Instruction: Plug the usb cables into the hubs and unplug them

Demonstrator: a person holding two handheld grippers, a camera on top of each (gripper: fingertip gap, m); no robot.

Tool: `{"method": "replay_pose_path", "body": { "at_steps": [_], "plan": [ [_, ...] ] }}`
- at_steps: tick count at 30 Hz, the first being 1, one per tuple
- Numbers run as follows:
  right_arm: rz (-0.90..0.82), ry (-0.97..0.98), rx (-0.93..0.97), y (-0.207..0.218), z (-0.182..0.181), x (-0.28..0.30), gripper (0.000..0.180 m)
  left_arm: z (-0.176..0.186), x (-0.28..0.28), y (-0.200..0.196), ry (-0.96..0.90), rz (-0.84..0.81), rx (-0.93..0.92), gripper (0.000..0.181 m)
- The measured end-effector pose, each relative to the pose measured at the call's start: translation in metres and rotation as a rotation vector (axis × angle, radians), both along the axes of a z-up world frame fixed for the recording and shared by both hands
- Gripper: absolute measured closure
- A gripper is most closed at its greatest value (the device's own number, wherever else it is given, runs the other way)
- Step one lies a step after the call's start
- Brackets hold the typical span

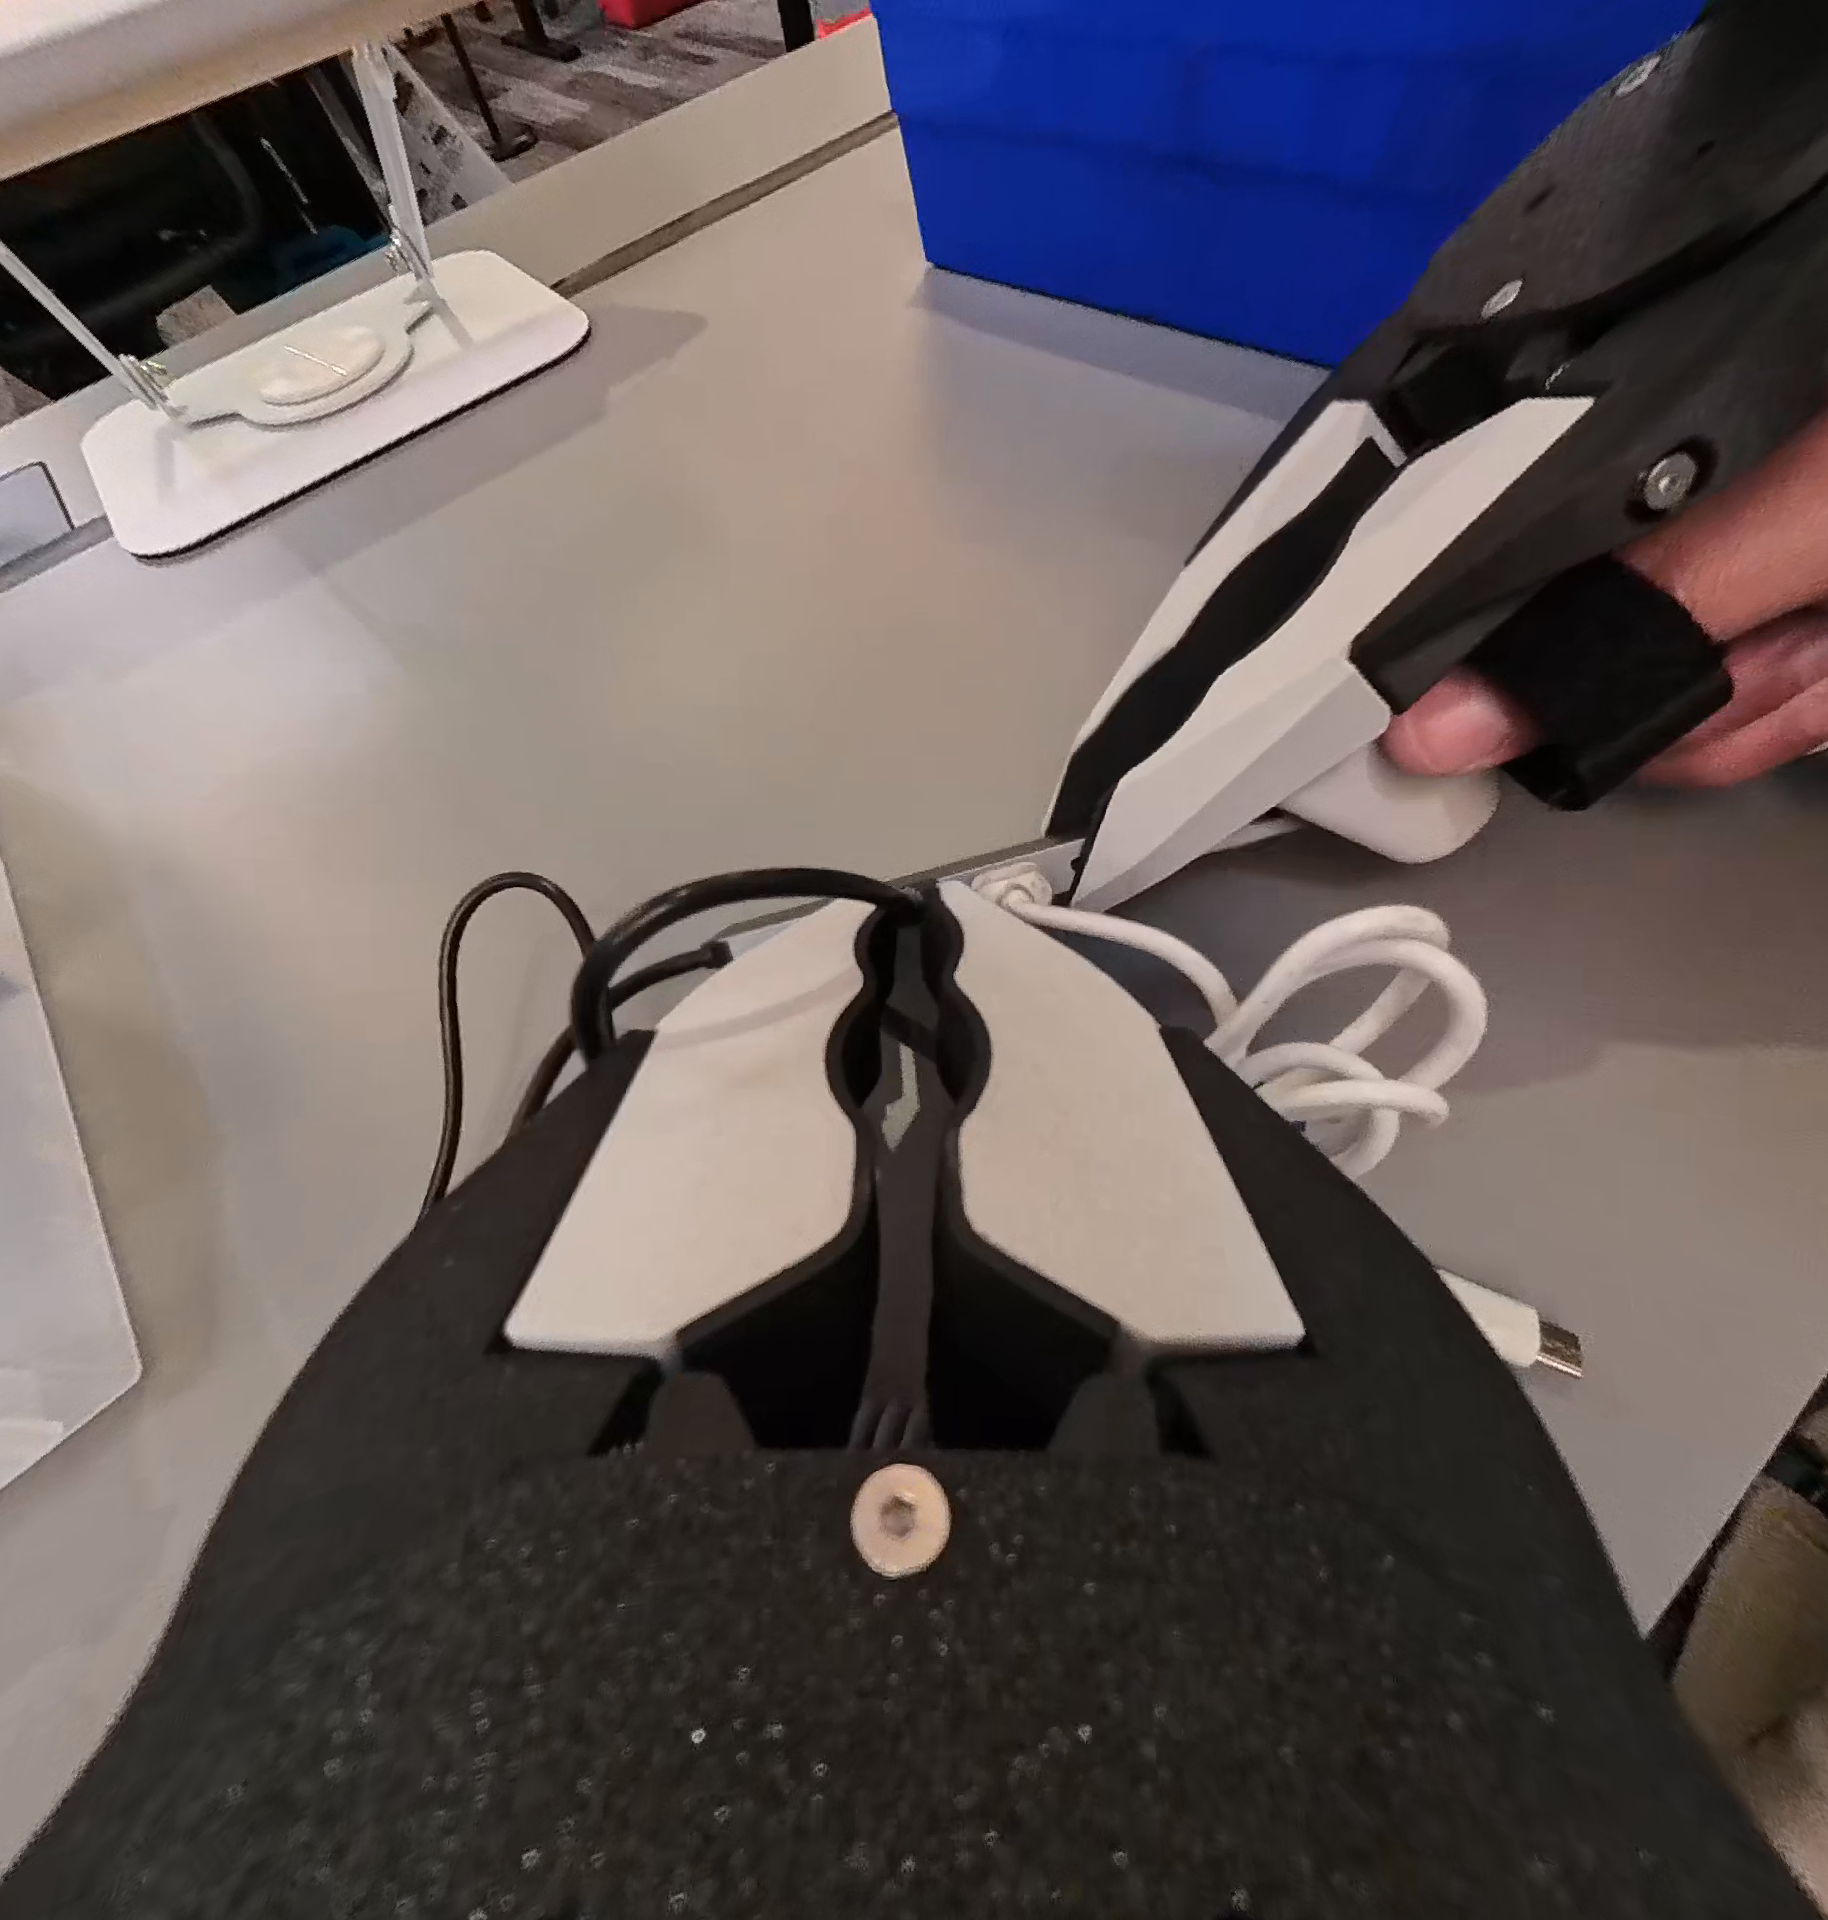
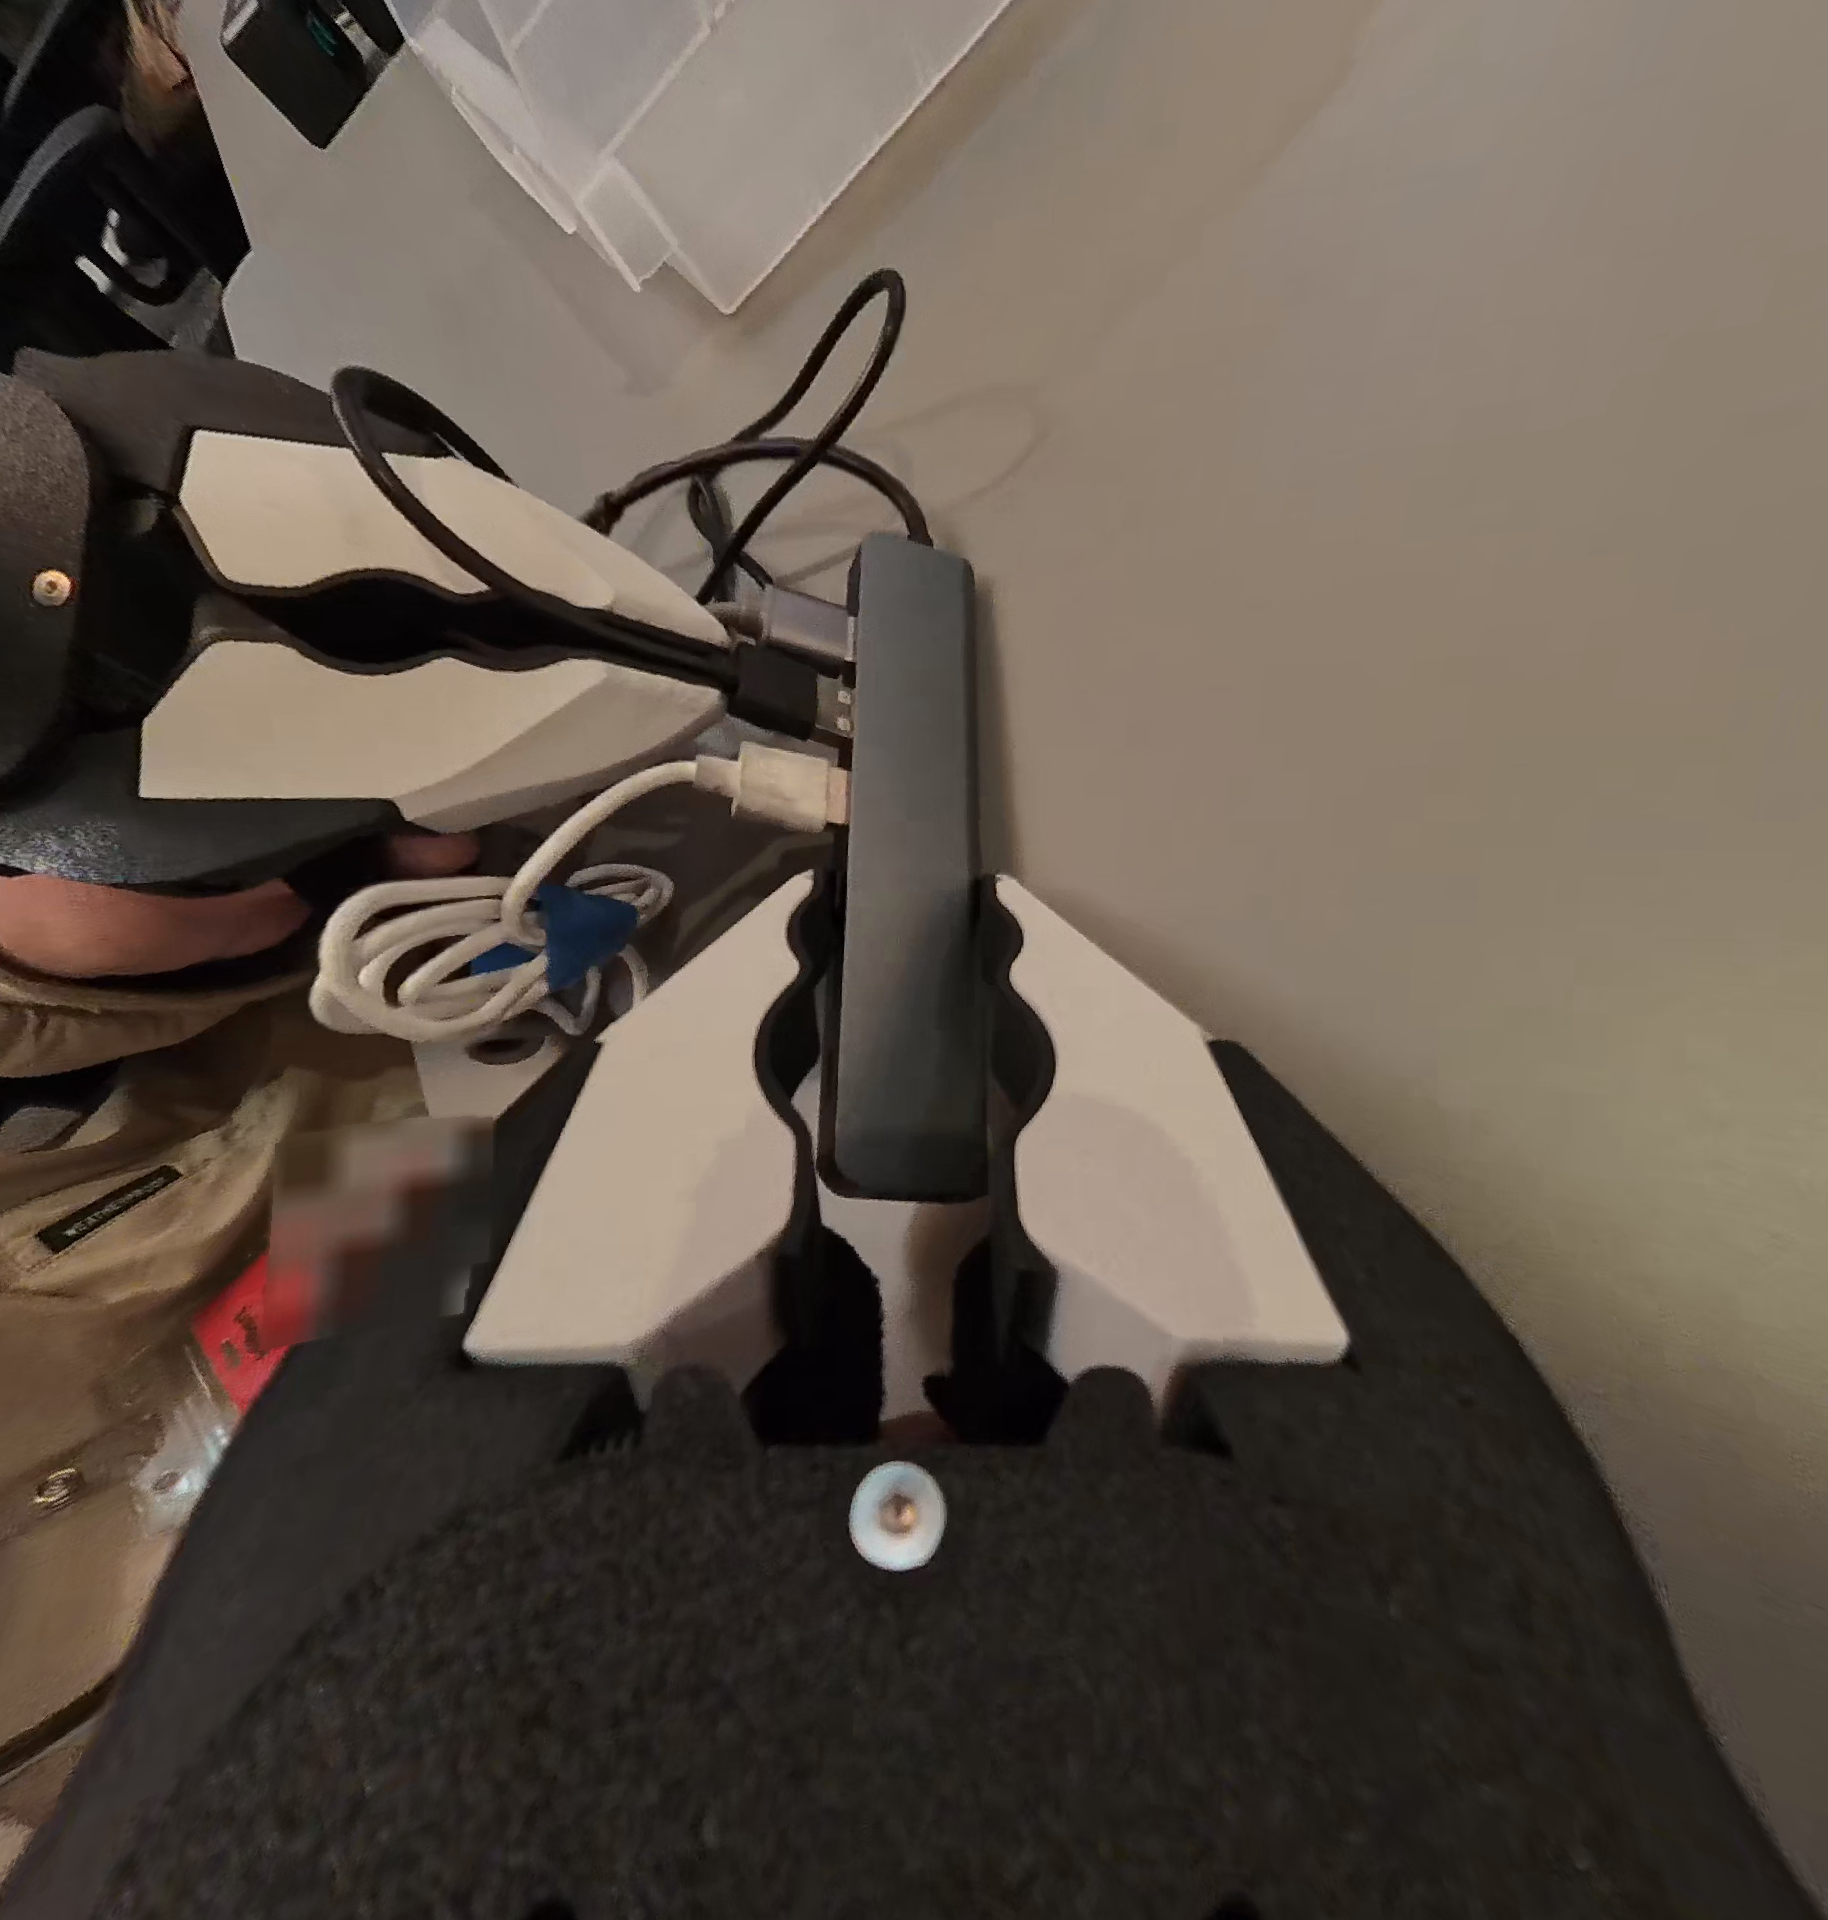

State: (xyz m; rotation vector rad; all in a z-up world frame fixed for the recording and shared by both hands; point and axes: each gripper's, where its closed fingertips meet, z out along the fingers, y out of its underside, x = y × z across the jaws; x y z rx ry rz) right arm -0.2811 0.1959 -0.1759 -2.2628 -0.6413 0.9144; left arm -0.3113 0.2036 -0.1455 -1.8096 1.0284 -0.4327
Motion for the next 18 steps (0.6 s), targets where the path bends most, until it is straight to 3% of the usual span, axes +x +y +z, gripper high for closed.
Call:
{"method": "replay_pose_path", "body": {
  "at_steps": [5,9,12,18],
  "plan": [
    [0.004,-0.021,-0.013,-0.003,-0.006,-0.006,0.152,-0.001,0.000,0.003,0.036,-0.030,-0.005,0.176],
    [-0.032,-0.126,0.078,0.003,-0.007,-0.006,0.143,-0.003,0.003,0.011,0.181,-0.088,-0.008,0.176],
    [-0.062,-0.207,0.103,0.006,-0.010,-0.002,0.151,0.001,0.011,0.018,0.246,-0.141,-0.036,0.176],
    [-0.058,0.058,-0.098,0.000,-0.005,-0.004,0.156,0.002,0.040,0.028,0.248,-0.270,-0.131,0.176]
  ]
}}
